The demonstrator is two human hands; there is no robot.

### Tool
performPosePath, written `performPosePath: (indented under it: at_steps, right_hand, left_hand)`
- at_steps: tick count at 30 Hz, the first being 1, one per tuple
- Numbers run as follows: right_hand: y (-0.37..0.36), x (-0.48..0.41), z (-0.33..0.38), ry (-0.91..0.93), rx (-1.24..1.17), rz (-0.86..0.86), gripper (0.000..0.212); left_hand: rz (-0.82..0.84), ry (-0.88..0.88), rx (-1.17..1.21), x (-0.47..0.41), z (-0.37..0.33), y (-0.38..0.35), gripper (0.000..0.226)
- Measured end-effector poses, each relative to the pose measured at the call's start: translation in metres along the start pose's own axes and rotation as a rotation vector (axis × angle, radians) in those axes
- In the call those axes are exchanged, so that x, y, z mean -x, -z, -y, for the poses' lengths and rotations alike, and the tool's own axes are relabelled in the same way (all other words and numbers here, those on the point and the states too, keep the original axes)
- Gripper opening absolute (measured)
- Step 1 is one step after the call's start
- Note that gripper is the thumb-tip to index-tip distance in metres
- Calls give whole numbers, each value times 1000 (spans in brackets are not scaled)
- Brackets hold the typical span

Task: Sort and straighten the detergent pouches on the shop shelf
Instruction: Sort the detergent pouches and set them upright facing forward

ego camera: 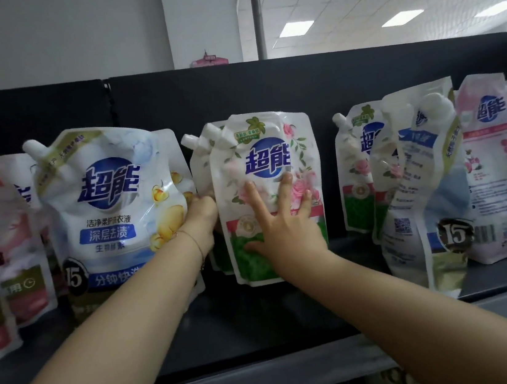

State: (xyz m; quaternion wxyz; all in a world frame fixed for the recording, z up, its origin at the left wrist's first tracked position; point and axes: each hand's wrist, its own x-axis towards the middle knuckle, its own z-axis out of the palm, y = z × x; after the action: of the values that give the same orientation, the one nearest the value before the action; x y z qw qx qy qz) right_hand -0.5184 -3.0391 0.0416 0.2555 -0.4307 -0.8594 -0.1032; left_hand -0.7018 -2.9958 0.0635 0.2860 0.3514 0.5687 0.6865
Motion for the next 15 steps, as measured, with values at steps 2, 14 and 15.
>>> performPosePath:
  at_steps: [2, 14, 15]
  right_hand:
    - [2, 0, -5, -13, 8, 0, 102]
    - [7, 30, -48, -56, -671, -114, 130]
    - [5, 29, -54, -107, -713, -91, 137]
  left_hand:
    - [-36, -13, -27, -20, 17, 3, 70]
    - [-62, -482, -676, 158, 1, -5, 109]
    - [-29, -543, -781, 164, 0, -8, 122]
